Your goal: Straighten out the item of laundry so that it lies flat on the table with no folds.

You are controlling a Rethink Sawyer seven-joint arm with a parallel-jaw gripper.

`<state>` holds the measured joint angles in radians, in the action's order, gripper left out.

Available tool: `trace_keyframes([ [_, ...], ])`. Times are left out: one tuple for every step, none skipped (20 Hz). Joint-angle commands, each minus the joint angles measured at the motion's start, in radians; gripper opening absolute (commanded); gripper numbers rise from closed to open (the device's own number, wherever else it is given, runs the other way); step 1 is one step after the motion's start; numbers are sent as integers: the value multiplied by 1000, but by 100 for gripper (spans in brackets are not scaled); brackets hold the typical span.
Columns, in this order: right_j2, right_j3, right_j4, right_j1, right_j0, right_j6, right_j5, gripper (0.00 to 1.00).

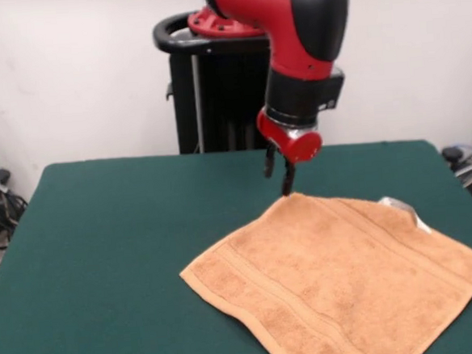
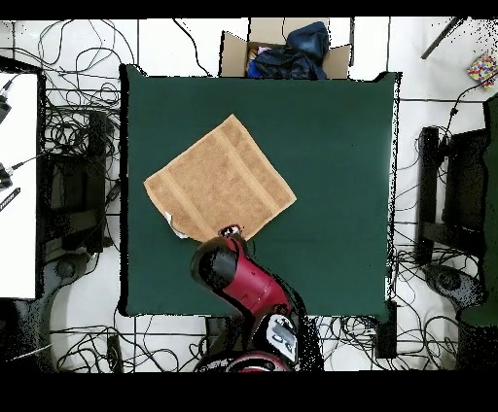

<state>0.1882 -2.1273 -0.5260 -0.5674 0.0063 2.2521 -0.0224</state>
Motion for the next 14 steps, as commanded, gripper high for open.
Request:
trace_keyframes([
  [-144,19,-98,75,17,316,-65,100],
  [-141,17,-111,73,31,311,-55,100],
  [-135,16,-122,77,49,306,-52,100],
  [-137,14,-131,78,60,303,-48,100],
  [-138,11,-140,78,70,300,-44,100],
  [-148,6,-146,79,76,307,-56,100],
  [-149,5,-160,79,92,315,-59,100],
  [-147,4,-175,78,109,320,-55,100],
  [-148,2,-189,83,129,328,-63,100],
  [-153,2,-200,92,144,335,-72,100],
  [-159,3,-210,101,160,342,-82,100],
  [-173,9,-214,117,163,345,-94,100],
  [-179,9,-220,123,173,349,-103,100],
  [-179,18,-234,136,189,348,-108,100],
])
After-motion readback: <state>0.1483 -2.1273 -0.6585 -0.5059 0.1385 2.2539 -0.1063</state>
